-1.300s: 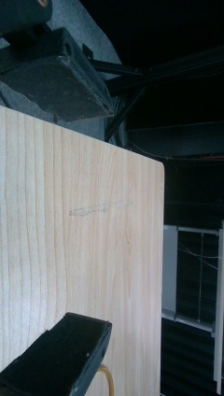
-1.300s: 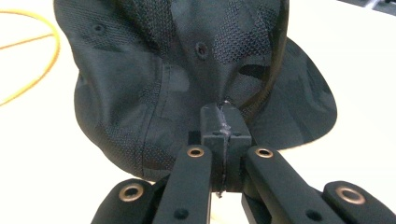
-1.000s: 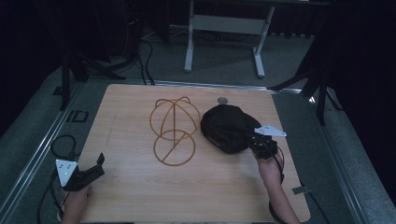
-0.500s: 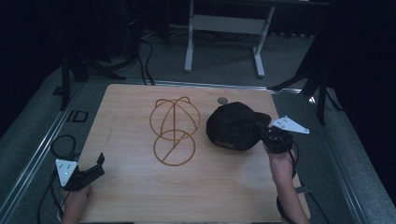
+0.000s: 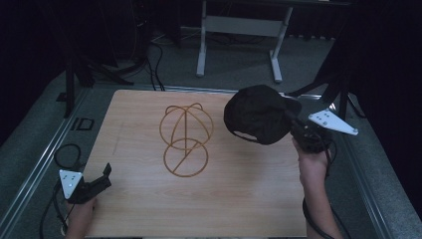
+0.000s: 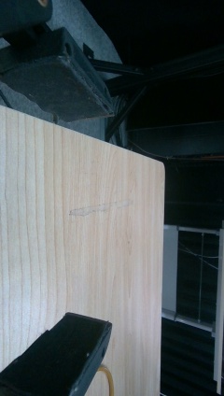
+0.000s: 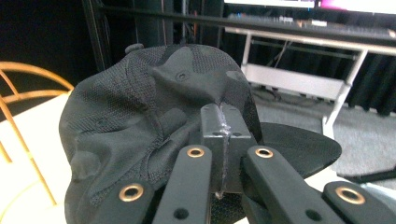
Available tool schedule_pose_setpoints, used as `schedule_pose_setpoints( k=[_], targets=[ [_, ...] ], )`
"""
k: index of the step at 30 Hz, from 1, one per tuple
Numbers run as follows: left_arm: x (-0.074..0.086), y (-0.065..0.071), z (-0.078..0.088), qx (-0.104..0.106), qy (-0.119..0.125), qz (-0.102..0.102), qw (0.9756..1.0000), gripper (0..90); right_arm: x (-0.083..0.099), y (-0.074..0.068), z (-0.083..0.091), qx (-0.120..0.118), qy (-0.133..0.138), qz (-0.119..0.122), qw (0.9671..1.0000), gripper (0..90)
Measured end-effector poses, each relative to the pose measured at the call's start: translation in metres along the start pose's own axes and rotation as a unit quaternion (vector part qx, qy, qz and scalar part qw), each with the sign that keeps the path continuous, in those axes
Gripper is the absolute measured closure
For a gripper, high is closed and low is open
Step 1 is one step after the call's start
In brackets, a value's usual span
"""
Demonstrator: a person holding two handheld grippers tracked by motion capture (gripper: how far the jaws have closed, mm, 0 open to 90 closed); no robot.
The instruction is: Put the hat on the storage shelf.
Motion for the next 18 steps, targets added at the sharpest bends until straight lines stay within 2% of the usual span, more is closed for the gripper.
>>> schedule_pose_setpoints(
  k=[7, 11, 12, 13, 18],
  targets=[
    [0.0, 0.0, 0.0, 0.001, 0.0, 0.0, 1.0, 1.7, -0.036, -0.006, 0.008, -0.001, 0.036, 0.008, 0.9993, 90.0],
    [0.0, 0.0, 0.0, 0.001, 0.0, 0.0, 1.0, 1.7, -0.049, -0.012, 0.01, -0.006, 0.049, 0.011, 0.9987, 90.0],
    [0.0, 0.0, 0.0, 0.001, -0.001, 0.0, 1.0, 1.7, -0.057, -0.018, 0.01, -0.014, 0.059, 0.01, 0.9981, 90.0],
    [0.0, 0.0, 0.0, 0.001, -0.001, 0.0, 1.0, 1.7, -0.057, -0.018, 0.01, -0.014, 0.059, 0.01, 0.9981, 90.0],
    [0.0, 0.0, 0.0, 0.001, 0.0, 0.0, 1.0, 1.7, -0.073, -0.036, 0.006, -0.033, 0.077, 0.013, 0.9964, 90.0]
  ],
)
Point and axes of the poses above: each handheld gripper's, and its own axes: z roughly backward along the jaws, x roughly out of its underside, y roughly to its right, the point moved 2 cm from there along -z, roughly forward along the jaws, and after that the axes turned 7 degrees about -y, right-handed, at the moved point
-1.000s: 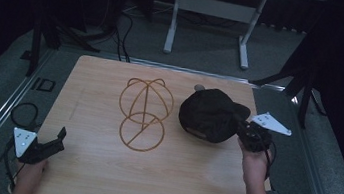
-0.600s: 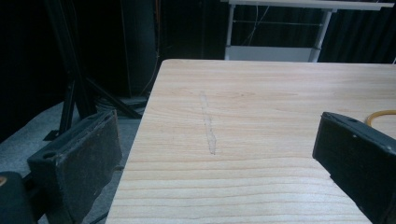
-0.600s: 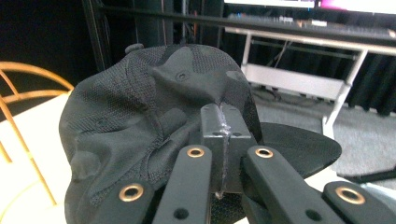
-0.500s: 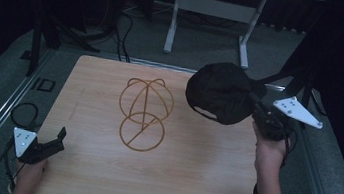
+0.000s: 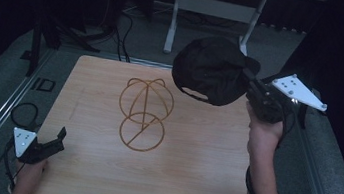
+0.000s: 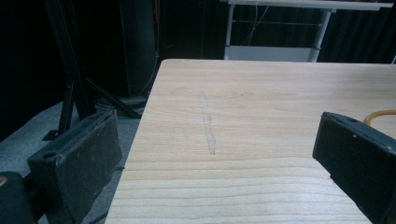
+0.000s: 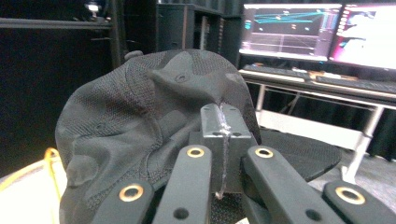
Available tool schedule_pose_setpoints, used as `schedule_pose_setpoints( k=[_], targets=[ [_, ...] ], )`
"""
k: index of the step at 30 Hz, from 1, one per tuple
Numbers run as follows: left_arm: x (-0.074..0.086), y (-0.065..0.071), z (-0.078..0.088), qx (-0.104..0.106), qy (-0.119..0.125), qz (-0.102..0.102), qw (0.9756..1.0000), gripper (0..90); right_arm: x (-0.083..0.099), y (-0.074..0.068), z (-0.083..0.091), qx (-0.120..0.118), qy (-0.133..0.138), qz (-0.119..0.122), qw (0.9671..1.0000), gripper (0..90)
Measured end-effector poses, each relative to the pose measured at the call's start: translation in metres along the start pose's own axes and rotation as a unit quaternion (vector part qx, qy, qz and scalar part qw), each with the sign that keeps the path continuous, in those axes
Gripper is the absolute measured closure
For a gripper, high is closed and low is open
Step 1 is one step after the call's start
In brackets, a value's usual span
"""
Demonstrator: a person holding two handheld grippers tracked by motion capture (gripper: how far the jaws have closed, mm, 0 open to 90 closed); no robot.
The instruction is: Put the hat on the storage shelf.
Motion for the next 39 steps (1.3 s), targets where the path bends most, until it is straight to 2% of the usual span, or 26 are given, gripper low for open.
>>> schedule_pose_setpoints(
  k=[3, 5, 7, 8, 11, 12, 14, 18, 20, 25, 27, 29, 31, 33, 36, 37, 39],
  targets=[
    [0.0, 0.0, 0.0, 0.0, 0.0, -0.001, 1.0, 1.7, -0.004, -0.007, -0.003, -0.009, 0.004, 0.0, 0.9999, 90.0],
    [0.0, 0.0, 0.0, 0.001, -0.001, -0.002, 1.0, 1.7, -0.01, -0.019, -0.009, -0.022, 0.011, 0.003, 0.9997, 90.0],
    [0.0, 0.0, 0.0, 0.001, 0.001, 0.0, 1.0, 1.7, -0.012, -0.023, -0.011, -0.027, 0.011, 0.005, 0.9996, 90.0],
    [0.0, 0.0, 0.0, 0.001, 0.001, 0.0, 1.0, 1.7, -0.016, -0.03, -0.015, -0.034, 0.015, 0.006, 0.9993, 90.0],
    [0.0, 0.0, 0.0, 0.002, 0.002, -0.001, 1.0, 1.7, -0.019, -0.038, -0.018, -0.043, 0.018, 0.007, 0.9989, 90.0],
    [0.0, 0.0, 0.0, 0.002, 0.002, -0.001, 1.0, 1.7, -0.022, -0.044, -0.02, -0.051, 0.02, 0.011, 0.9984, 90.0],
    [0.0, 0.0, 0.0, 0.002, 0.001, -0.001, 1.0, 1.7, -0.023, -0.048, -0.021, -0.054, 0.022, 0.012, 0.9982, 90.0],
    [0.0, 0.0, 0.0, 0.003, 0.002, -0.001, 1.0, 1.7, -0.028, -0.065, -0.028, -0.08, 0.027, 0.012, 0.9964, 90.0],
    [0.0, 0.0, 0.0, 0.003, 0.002, -0.001, 1.0, 1.7, -0.029, -0.068, -0.029, -0.083, 0.028, 0.015, 0.9961, 90.0],
    [0.0, 0.0, 0.0, 0.003, 0.001, 0.0, 1.0, 1.7, -0.033, -0.088, -0.04, -0.114, 0.031, 0.011, 0.9929, 90.0],
    [0.0, 0.0, 0.0, 0.004, 0.002, 0.0, 1.0, 1.7, -0.033, -0.092, -0.042, -0.119, 0.031, 0.011, 0.9924, 90.0],
    [0.0, 0.0, 0.0, 0.004, 0.002, 0.0, 1.0, 1.7, -0.03, -0.102, -0.046, -0.13, 0.029, 0.015, 0.9909, 90.0],
    [0.0, 0.0, 0.0, 0.005, 0.003, 0.0, 1.0, 1.7, -0.028, -0.105, -0.048, -0.132, 0.027, 0.016, 0.9907, 90.0],
    [0.0, 0.0, 0.0, 0.005, 0.003, 0.0, 1.0, 1.7, -0.021, -0.112, -0.055, -0.145, 0.015, 0.015, 0.9892, 90.0],
    [0.0, 0.0, 0.0, 0.006, 0.003, 0.0, 1.0, 1.7, -0.015, -0.117, -0.059, -0.145, 0.005, 0.02, 0.9892, 90.0],
    [0.0, 0.0, 0.0, 0.006, 0.003, 0.001, 1.0, 1.7, -0.007, -0.12, -0.064, -0.142, -0.003, 0.029, 0.9894, 90.0],
    [0.0, 0.0, 0.0, 0.007, 0.002, 0.0, 1.0, 1.7, 0.001, -0.121, -0.068, -0.138, -0.013, 0.03, 0.9899, 90.0]
  ],
)
Point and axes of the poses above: each handheld gripper's, and its own axes: z roughly backward along the jaws, x roughly out of its underside, y roughly to its right, the point moved 2 cm from there along -z, roughly forward along the jaws, and after that the axes turned 7 degrees about -y, right-handed, at the moved point
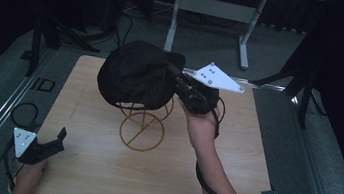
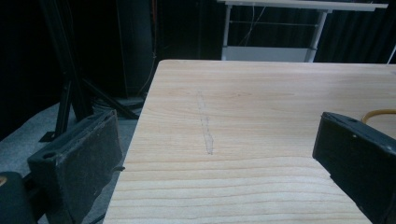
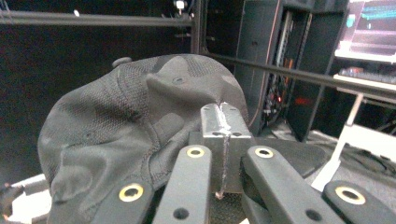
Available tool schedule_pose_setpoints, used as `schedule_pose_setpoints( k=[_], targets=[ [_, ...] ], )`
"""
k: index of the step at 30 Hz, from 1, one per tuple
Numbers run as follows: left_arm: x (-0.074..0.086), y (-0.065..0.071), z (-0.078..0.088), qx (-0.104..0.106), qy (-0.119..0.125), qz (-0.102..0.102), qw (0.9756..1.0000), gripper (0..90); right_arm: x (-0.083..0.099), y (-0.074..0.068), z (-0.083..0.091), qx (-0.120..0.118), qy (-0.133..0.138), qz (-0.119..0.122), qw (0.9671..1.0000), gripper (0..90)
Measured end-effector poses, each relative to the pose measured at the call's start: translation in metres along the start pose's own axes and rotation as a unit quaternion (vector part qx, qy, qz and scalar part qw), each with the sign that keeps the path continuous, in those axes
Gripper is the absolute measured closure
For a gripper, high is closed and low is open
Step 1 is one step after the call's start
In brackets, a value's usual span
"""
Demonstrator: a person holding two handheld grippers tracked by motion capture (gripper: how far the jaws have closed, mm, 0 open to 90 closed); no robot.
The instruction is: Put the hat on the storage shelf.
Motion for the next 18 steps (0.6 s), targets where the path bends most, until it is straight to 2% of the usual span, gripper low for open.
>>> schedule_pose_setpoints(
  k=[2, 5, 6, 9, 13, 18],
  targets=[
    [0.0, 0.0, 0.0, 0.0, 0.0, 0.0, 1.0, 1.7, 0.004, 0.001, -0.002, -0.001, -0.005, -0.001, 1.0, 90.0],
    [0.0, 0.0, 0.0, 0.0, 0.0, 0.0, 1.0, 1.7, 0.021, 0.007, -0.009, 0.001, -0.025, -0.013, 0.9996, 90.0],
    [0.0, 0.0, 0.0, 0.0, 0.0, 0.0, 1.0, 1.7, 0.021, 0.007, -0.009, 0.001, -0.025, -0.013, 0.9996, 90.0],
    [0.0, 0.0, 0.0, 0.0, 0.0, -0.001, 1.0, 1.7, 0.036, 0.014, -0.015, 0.007, -0.045, -0.013, 0.9989, 90.0],
    [0.0, 0.0, 0.0, 0.0, 0.0, 0.0, 1.0, 1.7, 0.051, 0.02, -0.019, 0.005, -0.063, -0.024, 0.9977, 90.0],
    [0.0, 0.0, 0.0, 0.001, -0.002, -0.002, 1.0, 1.7, 0.064, 0.02, -0.023, 0.003, -0.08, -0.021, 0.9965, 90.0]
  ],
)
Point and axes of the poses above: each handheld gripper's, and its own axes: z roughly backward along the jaws, x roughly out of its underside, y roughly to its right, the point moved 2 cm from there along -z, roughly forward along the jaws, and after that the axes turned 7 degrees about -y, right-handed, at the moved point
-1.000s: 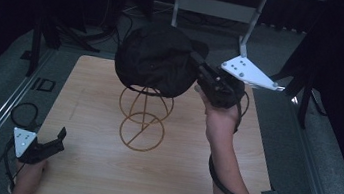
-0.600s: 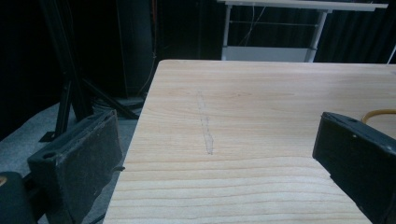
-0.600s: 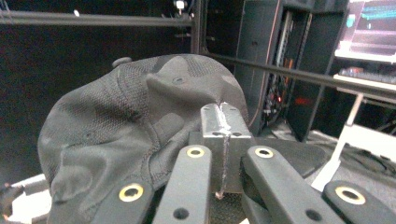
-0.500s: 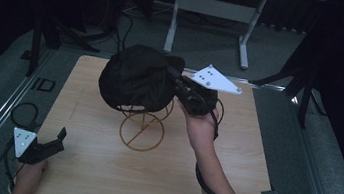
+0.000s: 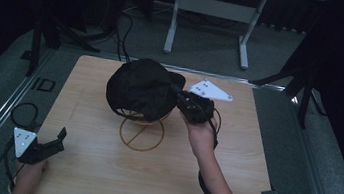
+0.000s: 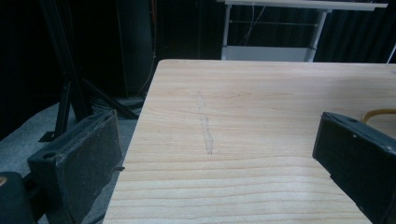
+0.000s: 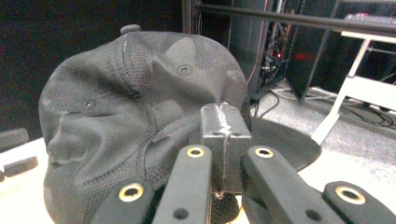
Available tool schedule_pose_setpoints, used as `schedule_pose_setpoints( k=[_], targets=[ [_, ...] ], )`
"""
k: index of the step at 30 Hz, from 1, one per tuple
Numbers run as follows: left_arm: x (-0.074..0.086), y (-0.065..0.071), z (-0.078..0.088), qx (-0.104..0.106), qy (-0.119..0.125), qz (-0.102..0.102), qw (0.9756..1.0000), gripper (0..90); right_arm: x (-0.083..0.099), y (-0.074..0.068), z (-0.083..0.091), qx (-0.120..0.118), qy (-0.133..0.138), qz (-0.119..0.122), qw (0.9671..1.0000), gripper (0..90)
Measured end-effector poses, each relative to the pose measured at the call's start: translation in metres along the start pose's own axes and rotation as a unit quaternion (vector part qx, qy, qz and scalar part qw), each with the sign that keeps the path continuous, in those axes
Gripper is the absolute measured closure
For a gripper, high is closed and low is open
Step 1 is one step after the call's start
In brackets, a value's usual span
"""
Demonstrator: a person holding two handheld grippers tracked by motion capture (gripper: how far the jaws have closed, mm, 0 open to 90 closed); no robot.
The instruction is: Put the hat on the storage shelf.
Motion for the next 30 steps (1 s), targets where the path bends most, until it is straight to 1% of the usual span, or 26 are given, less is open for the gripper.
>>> schedule_pose_setpoints(
  k=[1, 4, 5, 9, 11, 13, 15, 16, 18, 20, 22, 23, 28, 30],
  targets=[
    [0.0, 0.0, 0.0, 0.0, 0.001, 0.001, 1.0, 1.7, 0.005, 0.001, -0.001, -0.001, -0.003, -0.004, 1.0, 90.0],
    [0.0, 0.0, 0.0, 0.0, 0.001, 0.001, 1.0, 1.7, 0.013, 0.004, -0.001, -0.003, -0.01, -0.011, 0.9999, 90.0],
    [0.0, 0.0, 0.0, 0.0, 0.001, 0.001, 1.0, 1.7, 0.013, 0.004, -0.001, -0.003, -0.01, -0.011, 0.9999, 90.0],
    [0.0, 0.0, 0.0, 0.0, 0.001, 0.0, 1.0, 1.7, 0.026, 0.009, -0.002, -0.003, -0.02, -0.017, 0.9996, 90.0],
    [0.0, 0.0, 0.0, -0.001, 0.0, 0.0, 1.0, 1.7, 0.034, 0.013, -0.002, -0.012, -0.022, -0.023, 0.9994, 90.0],
    [0.0, 0.0, 0.0, -0.001, 0.0, -0.001, 1.0, 1.7, 0.037, 0.013, -0.001, -0.009, -0.024, -0.025, 0.9993, 90.0],
    [0.0, 0.0, 0.0, -0.001, 0.0, -0.001, 1.0, 1.7, 0.042, 0.015, -0.001, -0.014, -0.027, -0.03, 0.9991, 90.0],
    [0.0, 0.0, 0.0, -0.001, 0.0, -0.001, 1.0, 1.7, 0.047, 0.017, -0.002, -0.01, -0.031, -0.032, 0.9989, 90.0],
    [0.0, 0.0, 0.0, -0.001, 0.0, -0.001, 1.0, 1.7, 0.051, 0.018, -0.002, -0.014, -0.032, -0.037, 0.9987, 90.0],
    [0.0, 0.0, 0.0, -0.001, 0.0, -0.001, 1.0, 1.7, 0.061, 0.018, -0.006, -0.017, -0.042, -0.039, 0.9982, 90.0],
    [0.0, 0.0, 0.0, -0.001, 0.0, 0.0, 1.0, 1.7, 0.066, 0.017, -0.008, -0.013, -0.047, -0.038, 0.9981, 90.0],
    [0.0, 0.0, 0.0, -0.001, 0.0, -0.001, 1.0, 1.7, 0.068, 0.018, -0.009, -0.017, -0.047, -0.04, 0.9979, 90.0],
    [0.0, 0.0, 0.0, -0.001, 0.0, -0.001, 1.0, 1.7, 0.072, 0.019, -0.012, -0.02, -0.05, -0.045, 0.9975, 89.2],
    [0.0, 0.0, 0.0, -0.001, 0.0, 0.0, 1.0, 1.7, 0.071, 0.019, -0.011, -0.025, -0.045, -0.048, 0.9975, 83.1]
  ],
)
Point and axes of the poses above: each handheld gripper's, and its own axes: z roughly backward along the jaws, x roughly out of its underside, y roughly to its right, the point moved 2 cm from there along -z, roughly forward along the jaws, and after that the axes turned 7 degrees about -y, right-handed, at the moved point
